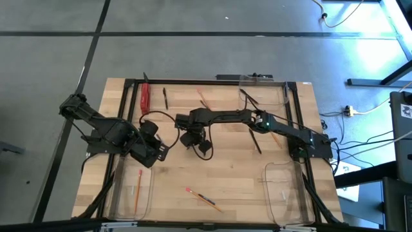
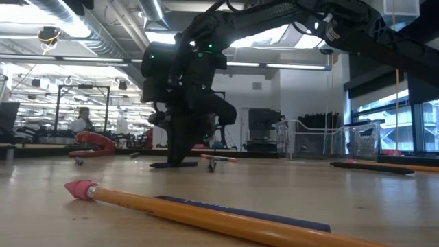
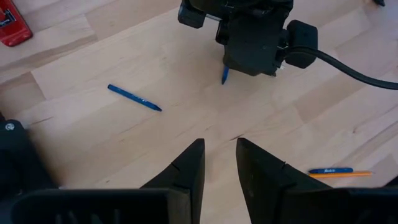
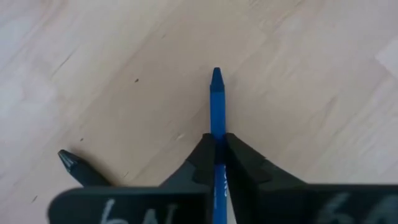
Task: Sort crayons/erasers/pens/pencils in bins
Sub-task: Put the blue crayon into the bottom right transparent bin
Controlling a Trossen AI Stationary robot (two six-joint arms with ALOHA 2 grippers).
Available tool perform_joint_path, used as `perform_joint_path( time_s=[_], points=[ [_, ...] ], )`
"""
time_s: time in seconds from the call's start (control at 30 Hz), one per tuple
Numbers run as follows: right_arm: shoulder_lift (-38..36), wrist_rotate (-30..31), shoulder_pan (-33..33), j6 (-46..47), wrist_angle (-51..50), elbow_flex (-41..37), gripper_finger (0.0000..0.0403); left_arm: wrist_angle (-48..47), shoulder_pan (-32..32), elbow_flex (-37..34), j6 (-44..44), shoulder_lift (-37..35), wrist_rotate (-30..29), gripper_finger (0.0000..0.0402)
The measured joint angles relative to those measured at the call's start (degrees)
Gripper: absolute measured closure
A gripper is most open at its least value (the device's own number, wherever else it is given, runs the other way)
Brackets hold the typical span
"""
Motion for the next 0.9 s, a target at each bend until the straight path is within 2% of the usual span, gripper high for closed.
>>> perform_joint_path(
  time_s=[0.9],
  points=[
    [0.0,-0.5,0.0,0.9,0.0,1.2,0.0385,0.0,0.0,0.0,0.0,0.0,-0.1,0.0317]
  ],
)
